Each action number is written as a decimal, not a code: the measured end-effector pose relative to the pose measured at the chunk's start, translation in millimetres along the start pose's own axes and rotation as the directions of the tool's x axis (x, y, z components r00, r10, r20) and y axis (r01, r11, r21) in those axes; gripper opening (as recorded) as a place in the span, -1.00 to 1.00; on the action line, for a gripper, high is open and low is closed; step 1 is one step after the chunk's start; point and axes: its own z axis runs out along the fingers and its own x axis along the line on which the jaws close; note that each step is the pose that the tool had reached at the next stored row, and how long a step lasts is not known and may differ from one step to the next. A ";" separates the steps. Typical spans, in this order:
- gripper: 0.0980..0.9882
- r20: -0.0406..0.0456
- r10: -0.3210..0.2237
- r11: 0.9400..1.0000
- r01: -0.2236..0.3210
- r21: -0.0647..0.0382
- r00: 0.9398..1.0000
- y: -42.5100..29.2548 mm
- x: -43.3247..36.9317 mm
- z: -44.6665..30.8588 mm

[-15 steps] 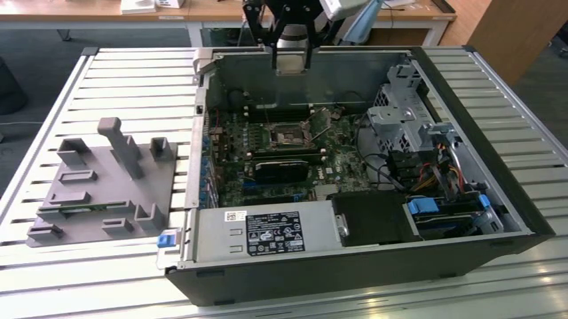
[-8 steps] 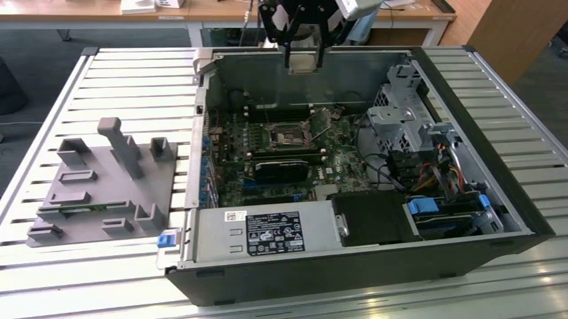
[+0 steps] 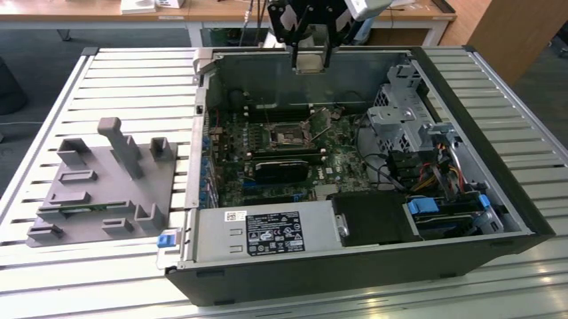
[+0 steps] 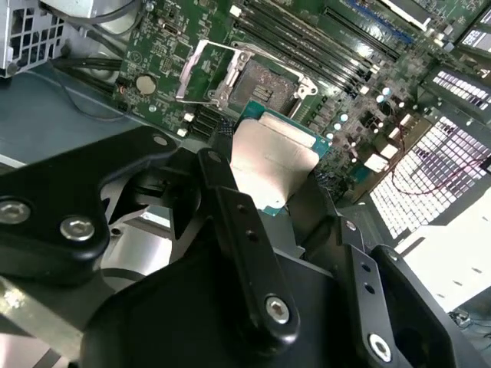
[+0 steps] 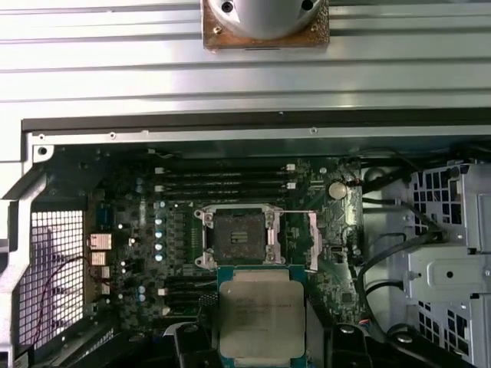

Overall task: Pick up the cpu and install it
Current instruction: 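Place the cpu into insertion slot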

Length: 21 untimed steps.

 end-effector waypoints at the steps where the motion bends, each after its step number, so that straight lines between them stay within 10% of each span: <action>1: -0.01 0.000 0.001 1.000 -0.001 0.000 1.000 0.0 -0.3 0.0; 21: -0.01 0.006 0.091 0.996 -0.091 0.000 0.996 0.0 -0.3 0.3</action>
